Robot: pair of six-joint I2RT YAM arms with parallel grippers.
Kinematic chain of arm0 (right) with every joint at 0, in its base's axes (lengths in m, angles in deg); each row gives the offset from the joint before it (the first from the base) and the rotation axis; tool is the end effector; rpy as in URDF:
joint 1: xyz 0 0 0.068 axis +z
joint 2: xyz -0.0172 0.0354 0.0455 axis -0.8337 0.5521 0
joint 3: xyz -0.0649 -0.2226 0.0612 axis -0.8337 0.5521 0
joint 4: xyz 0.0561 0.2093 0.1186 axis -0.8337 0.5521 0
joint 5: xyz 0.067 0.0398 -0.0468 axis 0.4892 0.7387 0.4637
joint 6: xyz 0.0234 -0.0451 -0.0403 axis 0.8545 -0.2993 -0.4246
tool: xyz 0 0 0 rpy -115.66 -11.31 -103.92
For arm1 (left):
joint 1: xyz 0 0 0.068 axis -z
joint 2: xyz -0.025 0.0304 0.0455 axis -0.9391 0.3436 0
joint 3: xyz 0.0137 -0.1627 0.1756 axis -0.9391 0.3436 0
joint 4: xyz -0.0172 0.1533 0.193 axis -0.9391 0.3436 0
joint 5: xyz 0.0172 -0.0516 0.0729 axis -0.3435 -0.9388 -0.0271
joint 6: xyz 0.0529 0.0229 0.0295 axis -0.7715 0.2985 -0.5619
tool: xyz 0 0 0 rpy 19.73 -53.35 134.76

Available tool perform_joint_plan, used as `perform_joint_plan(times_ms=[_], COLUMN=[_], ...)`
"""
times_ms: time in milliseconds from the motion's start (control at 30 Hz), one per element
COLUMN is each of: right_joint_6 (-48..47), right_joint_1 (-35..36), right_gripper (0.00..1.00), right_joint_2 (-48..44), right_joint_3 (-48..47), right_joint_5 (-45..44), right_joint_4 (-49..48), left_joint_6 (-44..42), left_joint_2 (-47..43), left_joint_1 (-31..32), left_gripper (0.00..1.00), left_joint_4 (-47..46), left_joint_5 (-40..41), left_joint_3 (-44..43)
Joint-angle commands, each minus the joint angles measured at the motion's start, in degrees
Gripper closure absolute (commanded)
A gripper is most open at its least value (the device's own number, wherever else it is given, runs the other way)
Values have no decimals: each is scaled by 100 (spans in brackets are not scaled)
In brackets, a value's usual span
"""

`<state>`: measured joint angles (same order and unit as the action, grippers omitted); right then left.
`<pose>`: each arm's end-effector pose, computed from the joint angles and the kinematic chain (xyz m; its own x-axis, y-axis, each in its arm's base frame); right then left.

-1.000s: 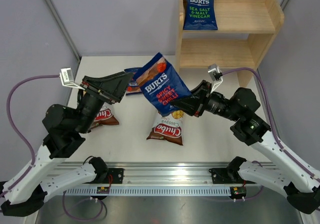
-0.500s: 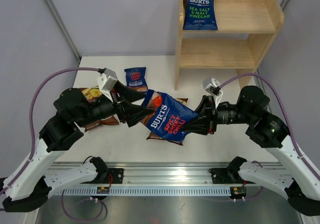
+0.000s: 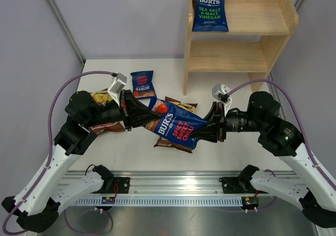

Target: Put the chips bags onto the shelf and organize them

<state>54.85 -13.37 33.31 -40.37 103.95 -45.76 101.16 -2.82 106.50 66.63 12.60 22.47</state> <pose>0.0990 0.1396 0.4107 -0.3167 -0.0948 -0.9438 -0.9461 0.1024 0.3072 0.1149 -0.1283 0.4272 -0.3822 -0.1304 -0.9148 0.9074 0.1342 -0.3982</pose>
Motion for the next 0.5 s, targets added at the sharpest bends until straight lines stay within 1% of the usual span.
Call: perform_joint_plan(times_ms=[0,67,100,133,167,233,267,333,433,467], right_joint_6=[-2,95,182,244,314,499,569,780,1210,1411], right_joint_1=[-22,-22,-14,-13,-22,-14,-22,-22,-14,-5], right_gripper=[86,85,83,76,75,72,73,72,72,76], right_joint_2=[-491,-597,-615,-676,-694,-720,-711,-720,-851,-895], right_joint_3=[-2,69,95,113,148,166,183,218,420,534], right_joint_5=[13,-22,-83,-136,-163,-154,-198,-268,-549,-689], right_joint_4=[-58,-173,-278,-340,-488,-612,-743,-910,-1473,-1718], left_joint_6=[939,1336,1730,1916,2127,2278,2444,2489,2796,2858], left_joint_2=[-213,-248,-266,-284,-284,-327,-363,-450,-644,-749], left_joint_1=[-565,-575,-566,-566,-575,-575,-575,-575,-575,-575], left_gripper=[100,100,100,100,100,100,100,100,100,100], left_joint_4=[-1182,-1772,-2332,-2581,-2801,-2961,-3188,-3216,-3620,-3699], left_joint_5=[-277,-294,-312,-329,-303,-268,-233,-75,162,311], left_joint_3=[266,591,696,854,864,951,987,1040,1329,1469])
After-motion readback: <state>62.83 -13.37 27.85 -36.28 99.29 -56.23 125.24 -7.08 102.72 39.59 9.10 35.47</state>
